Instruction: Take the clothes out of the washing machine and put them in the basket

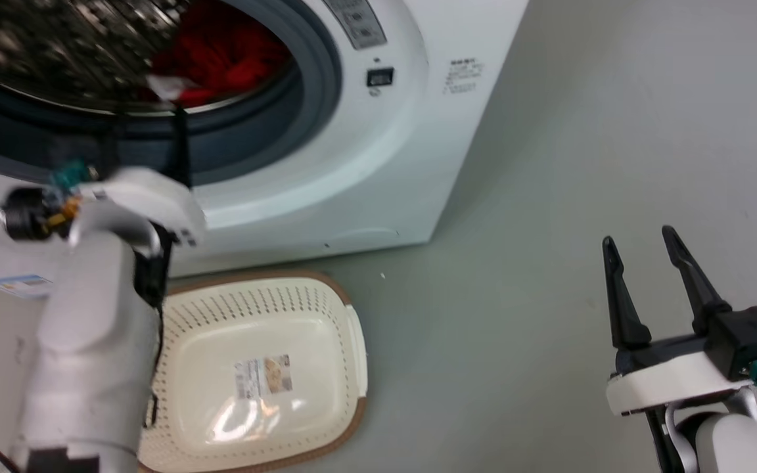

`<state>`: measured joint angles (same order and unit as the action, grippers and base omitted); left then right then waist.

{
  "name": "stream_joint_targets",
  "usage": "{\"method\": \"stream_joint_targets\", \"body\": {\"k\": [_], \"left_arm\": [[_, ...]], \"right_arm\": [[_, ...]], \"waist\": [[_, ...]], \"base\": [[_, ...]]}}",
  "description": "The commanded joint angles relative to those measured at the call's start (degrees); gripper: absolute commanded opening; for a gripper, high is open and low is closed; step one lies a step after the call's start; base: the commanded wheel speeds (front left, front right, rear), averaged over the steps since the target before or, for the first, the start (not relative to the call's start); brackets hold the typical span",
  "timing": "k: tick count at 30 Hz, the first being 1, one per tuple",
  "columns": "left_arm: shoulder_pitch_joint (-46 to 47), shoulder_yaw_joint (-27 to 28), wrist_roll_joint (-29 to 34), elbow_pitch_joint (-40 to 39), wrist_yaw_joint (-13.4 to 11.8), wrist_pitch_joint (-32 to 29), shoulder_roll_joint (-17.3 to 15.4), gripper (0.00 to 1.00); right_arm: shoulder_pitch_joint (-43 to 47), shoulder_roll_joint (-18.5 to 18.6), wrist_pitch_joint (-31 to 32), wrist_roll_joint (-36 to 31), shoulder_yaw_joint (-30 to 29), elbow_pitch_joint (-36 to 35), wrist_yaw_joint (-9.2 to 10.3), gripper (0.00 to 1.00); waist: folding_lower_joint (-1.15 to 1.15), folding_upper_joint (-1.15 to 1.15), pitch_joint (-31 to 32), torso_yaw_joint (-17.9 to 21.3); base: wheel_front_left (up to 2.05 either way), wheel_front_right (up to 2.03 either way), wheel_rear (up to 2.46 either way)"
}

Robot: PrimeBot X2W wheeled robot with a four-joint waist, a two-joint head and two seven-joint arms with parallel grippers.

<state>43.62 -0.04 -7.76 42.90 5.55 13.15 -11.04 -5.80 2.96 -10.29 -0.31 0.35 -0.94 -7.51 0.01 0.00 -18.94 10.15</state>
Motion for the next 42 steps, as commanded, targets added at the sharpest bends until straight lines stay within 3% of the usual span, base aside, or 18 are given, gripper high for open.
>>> {"method": "stream_joint_targets", "body": {"k": [1,11,22,27,32,39,40,41,42], "left_arm": [[1.2,0.0,-0.1,0.4,0.2,0.0,-0.6,1.0],[16.6,0.3,-2.3,10.3,1.4,-6.4,-7.3,1.0],[30.6,-1.3,-3.6,16.8,1.8,-14.7,-13.2,1.0],[35.9,-3.9,-5.7,17.9,1.9,-21.6,-14.1,1.0],[40.1,-7.7,-9.2,18.6,1.9,-32.6,-16.2,1.0],[42.4,-8.4,-13.3,20.6,2.0,-46.8,-17.6,1.0],[42.6,-8.3,-14.2,20.3,2.0,-50.1,-17.6,0.09],[42.7,-8.3,-14.4,19.9,1.9,-50.4,-17.7,0.0],[42.7,-8.5,-14.0,19.1,1.4,-49.8,-18.1,0.0]], "right_arm": [[-1.2,-0.2,-0.5,0.1,0.0,0.0,0.04,1.0],[-4.9,-0.2,-3.4,3.2,2.3,1.4,0.04,1.0],[-6.0,-0.2,-4.8,5.9,5.2,3.3,0.04,1.0],[-6.1,-0.2,-4.9,6.7,6.1,3.2,0.04,1.0],[-6.1,-0.2,-4.9,7.6,7.1,2.2,0.04,1.0],[-5.8,-0.1,-4.9,8.6,8.1,2.0,0.04,1.0],[-6.1,-0.1,-4.9,9.0,8.4,1.9,0.04,1.0],[-6.4,-0.1,-4.9,8.9,8.5,1.9,0.04,1.0],[-6.5,-0.1,-4.9,9.0,8.6,1.9,0.04,1.0]], "waist": [[-0.01,0.0,-4.6,3.3],[-0.01,0.0,-13.5,9.2],[-0.01,0.0,-17.9,14.5],[-0.01,0.0,-19.7,16.0],[-0.01,0.0,-21.7,17.2],[-0.01,0.0,-23.0,18.0],[-0.01,0.0,-23.4,18.1],[-0.01,0.0,-23.5,18.1],[-0.01,0.0,-23.6,18.1]], "base": [[0.0,0.0,0.0],[0.0,0.0,0.0],[0.0,0.0,0.0],[0.0,0.0,0.0],[0.0,0.0,0.0],[0.0,0.0,0.0],[0.0,0.0,0.0],[0.0,0.0,0.0],[0.0,0.0,0.0]]}}
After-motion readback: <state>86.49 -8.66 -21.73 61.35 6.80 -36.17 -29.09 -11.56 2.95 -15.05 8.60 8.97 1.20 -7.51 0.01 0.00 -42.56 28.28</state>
